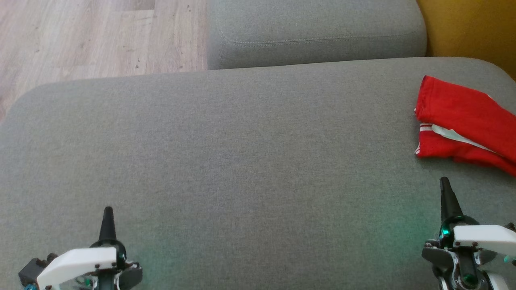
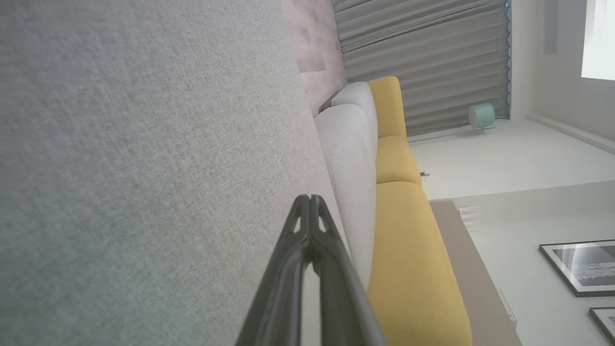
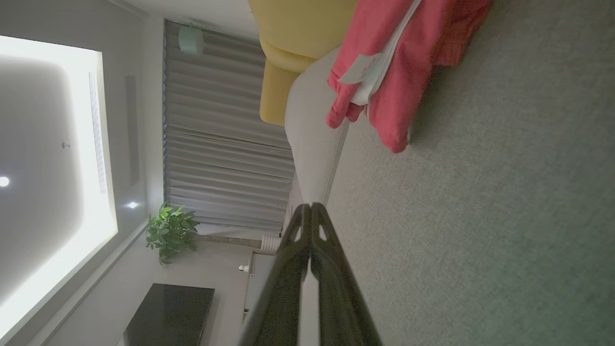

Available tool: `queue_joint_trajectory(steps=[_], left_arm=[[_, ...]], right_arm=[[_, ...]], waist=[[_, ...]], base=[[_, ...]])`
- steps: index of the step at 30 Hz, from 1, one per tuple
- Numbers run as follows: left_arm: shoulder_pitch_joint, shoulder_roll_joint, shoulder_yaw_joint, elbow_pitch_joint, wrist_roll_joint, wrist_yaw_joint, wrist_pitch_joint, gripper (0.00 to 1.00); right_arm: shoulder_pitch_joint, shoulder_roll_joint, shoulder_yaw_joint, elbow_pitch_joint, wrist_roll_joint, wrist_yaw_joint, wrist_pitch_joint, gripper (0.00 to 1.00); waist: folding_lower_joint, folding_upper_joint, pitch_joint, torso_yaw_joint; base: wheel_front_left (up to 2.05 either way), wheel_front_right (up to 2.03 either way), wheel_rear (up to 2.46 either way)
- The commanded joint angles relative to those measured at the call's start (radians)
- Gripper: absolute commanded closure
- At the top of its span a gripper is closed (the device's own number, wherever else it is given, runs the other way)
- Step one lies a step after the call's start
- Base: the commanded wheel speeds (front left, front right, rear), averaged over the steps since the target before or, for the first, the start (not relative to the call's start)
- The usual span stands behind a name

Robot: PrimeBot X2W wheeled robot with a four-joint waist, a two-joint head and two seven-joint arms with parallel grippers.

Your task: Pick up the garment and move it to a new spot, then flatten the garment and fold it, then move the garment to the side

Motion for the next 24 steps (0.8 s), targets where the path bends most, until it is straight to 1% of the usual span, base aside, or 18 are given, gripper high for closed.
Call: queue_joint_trajectory(steps=[1, 19, 24], left_arm=[[-0.056, 0.0, 0.046, -0.025, -0.027, -0.016, 0.013, 1.0], [-0.09, -0.033, 0.127, -0.016, -0.175, -0.074, 0.066, 1.0], [-0.092, -0.034, 0.131, -0.016, -0.179, -0.076, 0.068, 1.0]], right_arm=[[-0.057, -0.021, 0.013, -0.03, 0.039, 0.007, 0.008, 1.0], [-0.093, -0.02, -0.01, -0.014, 0.243, 0.008, 0.036, 1.0], [-0.095, -0.019, -0.012, -0.013, 0.249, 0.008, 0.039, 1.0]], waist=[[-0.0001, 0.0, 0.0, -0.001], [-0.0001, 0.0, 0.004, -0.006], [-0.0001, 0.0, 0.004, -0.006]], base=[[0.0, 0.0, 0.0], [0.0, 0.0, 0.0], [0.0, 0.0, 0.0]])
